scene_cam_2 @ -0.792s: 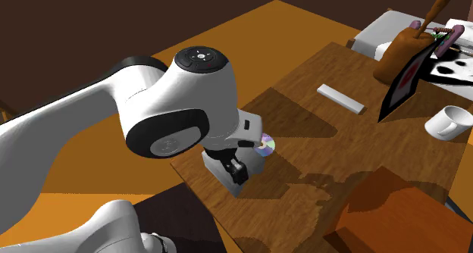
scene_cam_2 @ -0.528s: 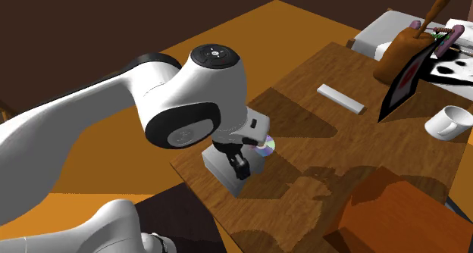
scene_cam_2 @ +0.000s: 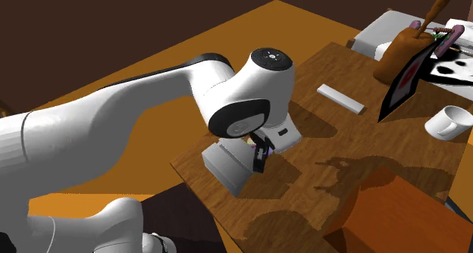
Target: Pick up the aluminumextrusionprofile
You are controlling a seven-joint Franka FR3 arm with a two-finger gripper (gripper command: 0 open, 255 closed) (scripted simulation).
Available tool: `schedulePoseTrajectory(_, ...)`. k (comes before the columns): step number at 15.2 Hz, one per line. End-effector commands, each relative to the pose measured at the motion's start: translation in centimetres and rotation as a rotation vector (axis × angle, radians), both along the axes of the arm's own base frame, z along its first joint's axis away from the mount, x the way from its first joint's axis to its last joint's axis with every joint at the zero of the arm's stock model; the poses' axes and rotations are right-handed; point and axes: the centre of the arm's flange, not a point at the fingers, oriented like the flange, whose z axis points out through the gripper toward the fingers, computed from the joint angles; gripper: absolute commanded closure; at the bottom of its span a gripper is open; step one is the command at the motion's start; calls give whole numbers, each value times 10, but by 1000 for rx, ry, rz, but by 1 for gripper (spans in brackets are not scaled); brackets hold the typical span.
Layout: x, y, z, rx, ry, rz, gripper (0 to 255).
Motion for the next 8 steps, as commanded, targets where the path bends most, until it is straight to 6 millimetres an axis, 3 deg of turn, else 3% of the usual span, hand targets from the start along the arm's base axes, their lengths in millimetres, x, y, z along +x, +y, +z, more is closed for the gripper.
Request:
schedulePoseTrajectory(1,7,-3,-7,6,-2,-76,0)
schedulePoseTrajectory(8,7,-3,-42,6,-2,-76,0)
